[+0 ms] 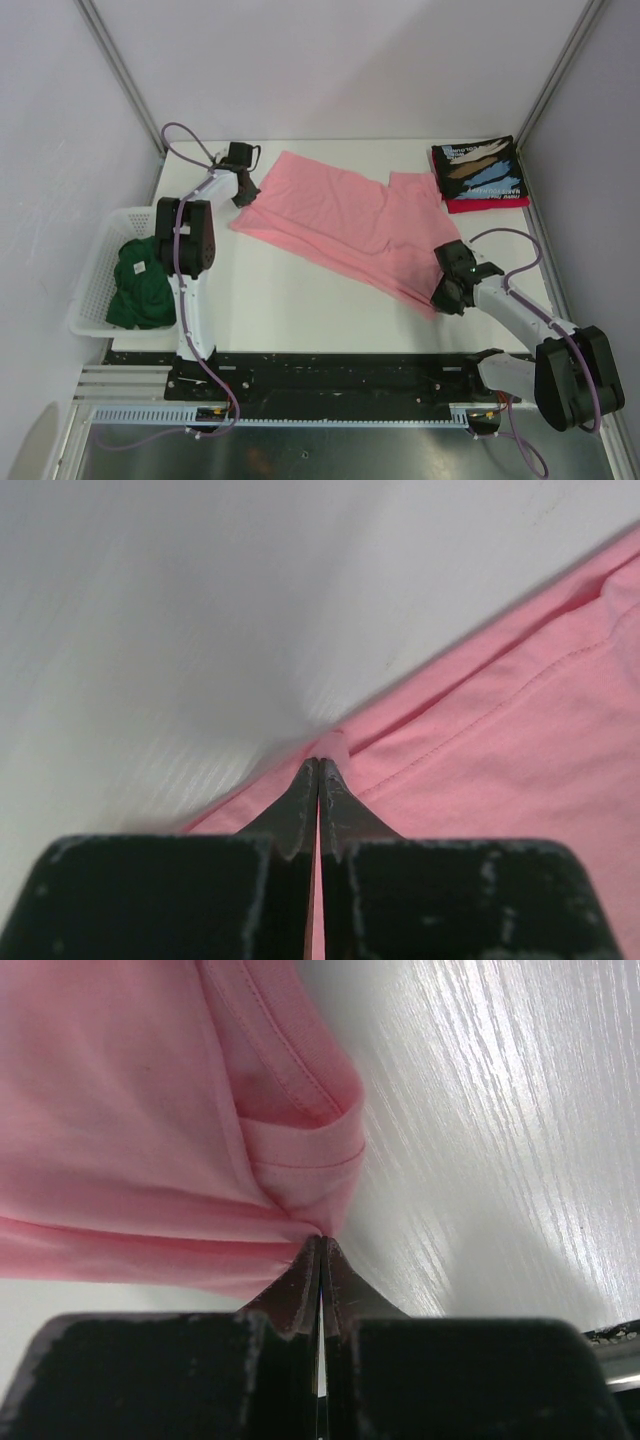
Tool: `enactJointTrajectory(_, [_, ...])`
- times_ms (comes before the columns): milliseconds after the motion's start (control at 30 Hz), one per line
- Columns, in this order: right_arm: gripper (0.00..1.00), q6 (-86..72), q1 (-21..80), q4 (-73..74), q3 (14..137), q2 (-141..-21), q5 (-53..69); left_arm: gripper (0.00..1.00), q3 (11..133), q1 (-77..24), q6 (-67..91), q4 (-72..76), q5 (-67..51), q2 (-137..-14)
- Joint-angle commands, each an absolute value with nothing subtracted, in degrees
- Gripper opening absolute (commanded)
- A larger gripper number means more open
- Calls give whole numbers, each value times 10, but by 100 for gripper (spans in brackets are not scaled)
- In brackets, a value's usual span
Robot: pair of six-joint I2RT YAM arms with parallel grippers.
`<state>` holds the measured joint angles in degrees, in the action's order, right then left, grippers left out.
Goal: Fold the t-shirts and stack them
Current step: Fold the flattened tshirt in 1/3 of the way
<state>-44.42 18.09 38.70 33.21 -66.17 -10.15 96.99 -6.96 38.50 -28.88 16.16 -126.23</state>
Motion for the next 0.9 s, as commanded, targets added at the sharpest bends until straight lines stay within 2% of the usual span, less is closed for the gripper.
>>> enactJointTrajectory(0, [1, -425, 179, 380, 375, -667, -116, 0, 994, -62, 368, -280, 158, -1259])
enactJointTrajectory(167, [2, -401, 179, 389, 425, -714, -135, 1, 982, -60, 350, -280, 147, -1238])
enactJointTrajectory(400, [6, -384, 167, 380, 428, -737, -153, 21, 947, -54, 335, -280, 125, -1193])
enactJointTrajectory(867, [9, -358, 151, 339, 454, -791, -165, 36, 772, -37, 360, -279, 119, -1045])
